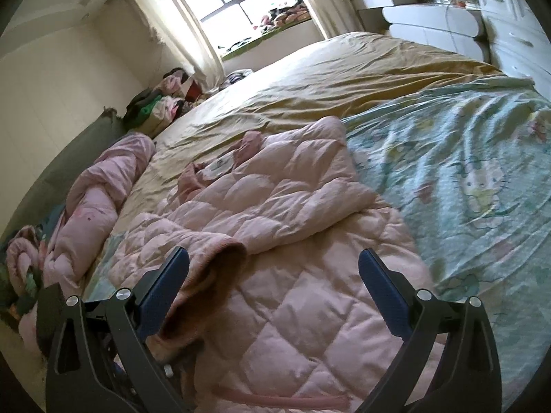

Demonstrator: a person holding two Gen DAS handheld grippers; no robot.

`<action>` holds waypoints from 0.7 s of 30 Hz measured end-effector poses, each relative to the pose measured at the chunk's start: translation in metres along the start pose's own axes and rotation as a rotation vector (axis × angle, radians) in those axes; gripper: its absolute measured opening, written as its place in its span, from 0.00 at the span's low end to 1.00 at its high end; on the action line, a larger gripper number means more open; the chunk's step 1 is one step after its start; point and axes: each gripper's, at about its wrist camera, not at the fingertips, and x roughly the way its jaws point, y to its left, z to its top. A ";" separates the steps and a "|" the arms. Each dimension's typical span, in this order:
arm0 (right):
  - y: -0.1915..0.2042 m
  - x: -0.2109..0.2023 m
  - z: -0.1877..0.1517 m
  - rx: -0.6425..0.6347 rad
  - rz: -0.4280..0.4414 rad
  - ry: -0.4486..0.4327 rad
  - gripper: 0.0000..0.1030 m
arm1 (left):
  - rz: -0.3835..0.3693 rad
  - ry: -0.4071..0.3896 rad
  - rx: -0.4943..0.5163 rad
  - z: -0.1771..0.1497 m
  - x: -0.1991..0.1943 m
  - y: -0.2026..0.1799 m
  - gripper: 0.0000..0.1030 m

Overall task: Fold large clothes
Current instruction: 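Lay the sleeve across the jacket body and open the left tool, then grasp the jacket's folded hem edge with the right tool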

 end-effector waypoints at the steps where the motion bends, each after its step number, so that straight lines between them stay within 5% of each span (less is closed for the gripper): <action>1: 0.004 0.002 0.000 -0.005 0.007 0.007 0.95 | -0.005 -0.005 0.008 -0.002 -0.004 0.000 0.79; 6: 0.019 0.018 -0.001 0.001 0.042 0.048 0.95 | -0.044 -0.021 -0.032 -0.001 -0.029 0.025 0.89; 15: 0.040 0.051 -0.012 0.058 0.069 0.143 0.95 | 0.115 -0.028 -0.243 0.014 -0.049 0.138 0.91; 21: 0.047 0.075 -0.017 0.124 0.075 0.208 0.71 | 0.184 -0.049 -0.385 0.014 -0.051 0.202 0.91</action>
